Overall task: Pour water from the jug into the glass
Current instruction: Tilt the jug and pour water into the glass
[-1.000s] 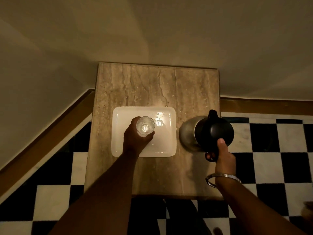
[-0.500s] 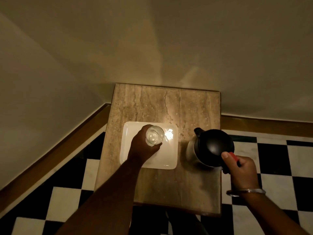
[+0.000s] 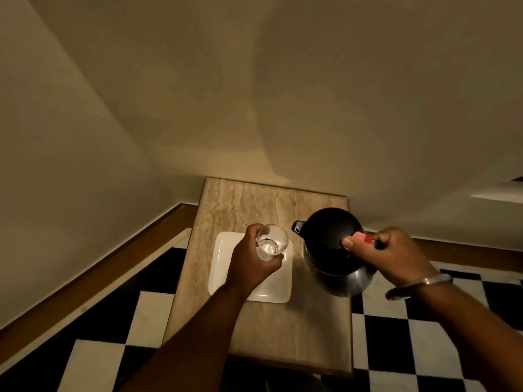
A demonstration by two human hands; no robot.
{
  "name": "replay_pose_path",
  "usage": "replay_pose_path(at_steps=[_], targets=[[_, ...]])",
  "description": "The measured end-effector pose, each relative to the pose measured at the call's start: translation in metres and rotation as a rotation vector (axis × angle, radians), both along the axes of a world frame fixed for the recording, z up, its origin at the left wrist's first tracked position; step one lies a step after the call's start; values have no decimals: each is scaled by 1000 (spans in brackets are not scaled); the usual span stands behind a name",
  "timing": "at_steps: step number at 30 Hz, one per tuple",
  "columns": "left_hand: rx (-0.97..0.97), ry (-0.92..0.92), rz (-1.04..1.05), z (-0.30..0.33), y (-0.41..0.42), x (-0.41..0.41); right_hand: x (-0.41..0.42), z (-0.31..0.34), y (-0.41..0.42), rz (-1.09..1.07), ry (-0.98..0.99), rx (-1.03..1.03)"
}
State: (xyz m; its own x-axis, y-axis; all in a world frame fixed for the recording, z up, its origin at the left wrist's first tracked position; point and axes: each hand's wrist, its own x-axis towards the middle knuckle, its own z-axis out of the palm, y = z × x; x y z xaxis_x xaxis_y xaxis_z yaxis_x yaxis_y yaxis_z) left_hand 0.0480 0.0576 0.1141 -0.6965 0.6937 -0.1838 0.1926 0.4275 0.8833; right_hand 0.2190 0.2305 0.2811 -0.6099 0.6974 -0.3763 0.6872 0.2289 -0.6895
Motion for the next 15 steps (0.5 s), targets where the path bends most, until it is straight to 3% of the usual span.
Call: replay_pose_path(at_steps=[15], targets=[[139,70,-143,98,-16,-50,-92,122,-21,287,-274,168]])
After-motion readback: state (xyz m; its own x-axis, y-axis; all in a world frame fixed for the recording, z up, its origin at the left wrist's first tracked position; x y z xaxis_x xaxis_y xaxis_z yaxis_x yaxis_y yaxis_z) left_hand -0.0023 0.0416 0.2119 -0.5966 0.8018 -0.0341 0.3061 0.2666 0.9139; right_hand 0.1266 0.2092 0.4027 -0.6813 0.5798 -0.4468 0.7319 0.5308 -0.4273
